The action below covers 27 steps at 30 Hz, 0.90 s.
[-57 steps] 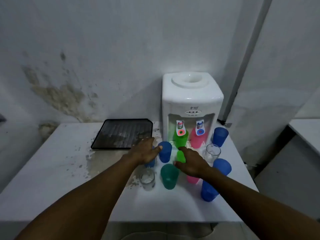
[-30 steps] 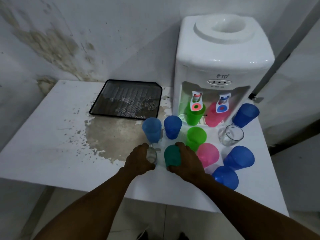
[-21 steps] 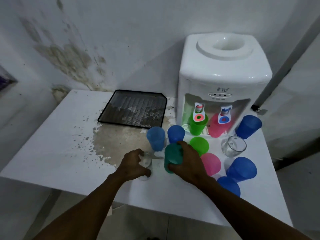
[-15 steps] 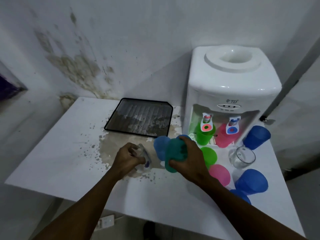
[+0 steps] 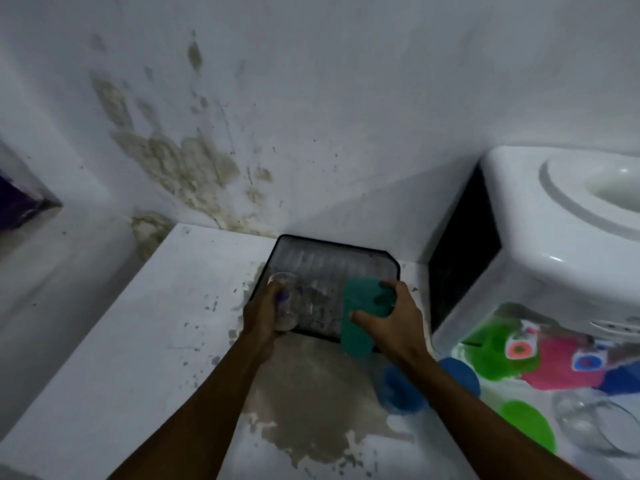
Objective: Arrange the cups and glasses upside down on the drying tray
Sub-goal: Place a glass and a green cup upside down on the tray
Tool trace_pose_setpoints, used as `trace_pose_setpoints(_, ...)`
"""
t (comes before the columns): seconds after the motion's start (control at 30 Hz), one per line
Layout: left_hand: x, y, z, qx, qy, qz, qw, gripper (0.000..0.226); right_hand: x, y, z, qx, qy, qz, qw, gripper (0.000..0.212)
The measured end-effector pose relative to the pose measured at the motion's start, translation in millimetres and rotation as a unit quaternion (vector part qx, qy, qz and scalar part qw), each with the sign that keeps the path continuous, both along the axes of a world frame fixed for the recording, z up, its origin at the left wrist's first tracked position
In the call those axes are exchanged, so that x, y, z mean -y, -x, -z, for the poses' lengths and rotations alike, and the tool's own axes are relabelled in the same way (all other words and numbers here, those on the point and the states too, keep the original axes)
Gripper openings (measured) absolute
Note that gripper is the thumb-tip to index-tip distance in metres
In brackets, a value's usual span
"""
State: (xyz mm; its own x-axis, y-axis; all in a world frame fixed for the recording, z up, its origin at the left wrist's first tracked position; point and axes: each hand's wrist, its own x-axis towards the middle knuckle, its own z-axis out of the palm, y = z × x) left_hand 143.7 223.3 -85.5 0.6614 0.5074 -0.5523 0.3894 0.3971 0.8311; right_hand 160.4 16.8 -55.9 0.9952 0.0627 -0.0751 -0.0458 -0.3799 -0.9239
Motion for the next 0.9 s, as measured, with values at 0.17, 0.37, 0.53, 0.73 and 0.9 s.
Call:
trace_pose_setpoints(0.17,-34.3,-42.4,4.2,-0.03,0.081,0.076,0.993,0.015,-39.7,-42.5,22.8,-0.079,-0.027,0.032,0.996,0.058)
trace_pose_setpoints(0.37,-60.8,-97.3,24.1,-0.086,-0.029,0.162,0.983,0.027,-67.4,-86.6,38.7,-0.155,-0.03,0.076,0.984,0.057)
trace_pose_setpoints(0.53,-71.8,-143.2,38.8,-0.08,-0.314,0.261,0.909,0.076,-77.5,-115.6,43.2,-0.194,-0.004,0.11,0.975,0.055)
trace_pose_setpoints(0.73,-77.4,-190.3,48.1,-0.016,-0.487,0.399,0.777,0.066,-79.5,-138.9,53.6,-0.265,0.026,0.092,0.959,0.049)
trace_pose_setpoints(0.9,-80.7,-212.5,62.6,-0.019,-0.578,0.475,0.664,0.058,-77.1,-152.6,55.1,-0.335,0.047,0.058,0.939,0.055)
